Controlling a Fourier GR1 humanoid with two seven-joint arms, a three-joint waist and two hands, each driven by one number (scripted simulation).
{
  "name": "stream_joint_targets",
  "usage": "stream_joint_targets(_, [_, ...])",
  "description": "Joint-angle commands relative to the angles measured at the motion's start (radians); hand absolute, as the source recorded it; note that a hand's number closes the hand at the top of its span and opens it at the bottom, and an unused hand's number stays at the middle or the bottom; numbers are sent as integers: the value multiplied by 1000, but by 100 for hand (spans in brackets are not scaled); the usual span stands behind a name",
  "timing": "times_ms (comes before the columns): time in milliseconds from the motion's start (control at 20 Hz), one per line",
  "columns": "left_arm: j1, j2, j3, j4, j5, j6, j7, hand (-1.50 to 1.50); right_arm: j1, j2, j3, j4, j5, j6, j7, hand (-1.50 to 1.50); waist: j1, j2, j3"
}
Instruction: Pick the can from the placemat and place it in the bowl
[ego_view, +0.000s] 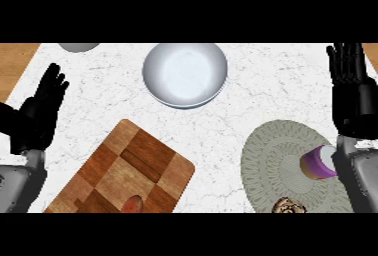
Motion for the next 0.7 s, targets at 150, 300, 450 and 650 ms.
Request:
stream_joint_targets(150, [48, -81, -85, -36, -39, 7, -32, 0, 167, -38, 179, 29, 33, 145, 199, 150, -31, -31, -27])
stream_joint_targets(300, [44, -93, -103, -42, -21, -15, -24, 0, 172, -334, 221, 96, 356, 137, 164, 150, -50, -30, -60])
stream_joint_targets(450, [89, -163, -148, -39, -32, 6, -58, 0, 375, -24, 89, -26, 219, -194, 99, -150, -87, -40, -24])
stream_joint_targets(650, [114, -176, -166, -47, -41, -12, -77, 0, 574, 75, 119, -224, 173, -211, -118, -150, -59, -37, -24])
